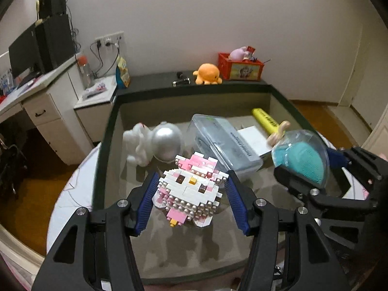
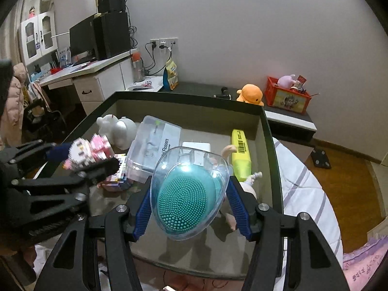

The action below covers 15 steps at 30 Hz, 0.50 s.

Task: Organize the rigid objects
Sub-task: 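Lower the block figure and teal brush case into the pink box and open both tools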

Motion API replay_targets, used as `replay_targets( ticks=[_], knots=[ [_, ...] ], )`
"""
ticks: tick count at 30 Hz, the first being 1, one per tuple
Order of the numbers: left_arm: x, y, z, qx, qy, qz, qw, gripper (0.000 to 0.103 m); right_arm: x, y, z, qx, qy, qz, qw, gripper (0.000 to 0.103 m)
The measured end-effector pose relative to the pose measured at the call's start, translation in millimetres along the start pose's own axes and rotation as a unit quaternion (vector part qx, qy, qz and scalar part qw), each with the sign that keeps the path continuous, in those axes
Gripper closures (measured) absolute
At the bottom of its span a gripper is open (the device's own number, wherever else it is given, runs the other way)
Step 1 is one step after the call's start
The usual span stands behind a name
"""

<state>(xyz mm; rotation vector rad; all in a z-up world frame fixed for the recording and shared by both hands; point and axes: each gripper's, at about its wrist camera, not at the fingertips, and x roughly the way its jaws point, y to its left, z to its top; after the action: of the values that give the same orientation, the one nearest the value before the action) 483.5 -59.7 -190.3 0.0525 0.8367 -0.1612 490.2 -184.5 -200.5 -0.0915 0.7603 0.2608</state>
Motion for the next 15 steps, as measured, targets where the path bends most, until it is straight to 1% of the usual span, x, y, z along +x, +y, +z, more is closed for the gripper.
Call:
replay_targets(
  ticks=[3, 5, 7, 9, 10, 12, 14, 15],
  knots=[
    [4.9, 1.5, -2.9, -0.002, 0.008, 0.008, 0.9999, 0.046, 2.1, 3.6, -0.2, -0.008, 0.009, -0.002, 1.0, 0.043],
    [2.5, 2.1, -4.5, -0.003, 0.008, 0.017, 0.9998, 0.045, 4.9, 4.5, -1.8, -0.004, 0.014, 0.005, 1.0, 0.043],
    [-0.4, 5.6, -4.5, -0.007, 0.003, 0.024, 0.9997, 0.04, 1.4, 5.9, -3.3, -0.002, 0.005, 0.007, 1.0, 0.043],
    [-5.5, 6.8, -4.2, -0.01, 0.0, 0.045, 0.9989, 0.025, -3.1, 6.6, -1.9, -0.003, -0.002, -0.005, 1.0, 0.043],
    [-10.3, 8.6, -4.2, -0.012, -0.003, 0.054, 0.9985, 0.022, -6.2, 6.9, -1.1, -0.006, -0.005, -0.011, 1.0, 0.042],
    [-21.2, 11.2, -5.7, -0.015, -0.01, 0.047, 0.9987, 0.02, -14.2, 6.8, -0.1, -0.007, -0.005, -0.021, 1.0, 0.035],
    [-41.8, 12.8, -10.2, -0.022, -0.03, 0.043, 0.9984, 0.017, -27.8, 6.7, 0.8, -0.003, -0.015, -0.024, 1.0, 0.025],
    [-51.3, 13.4, -12.2, -0.024, -0.039, 0.044, 0.998, 0.015, -38.0, 7.2, 0.8, -0.001, -0.023, -0.025, 0.999, 0.024]
  ],
)
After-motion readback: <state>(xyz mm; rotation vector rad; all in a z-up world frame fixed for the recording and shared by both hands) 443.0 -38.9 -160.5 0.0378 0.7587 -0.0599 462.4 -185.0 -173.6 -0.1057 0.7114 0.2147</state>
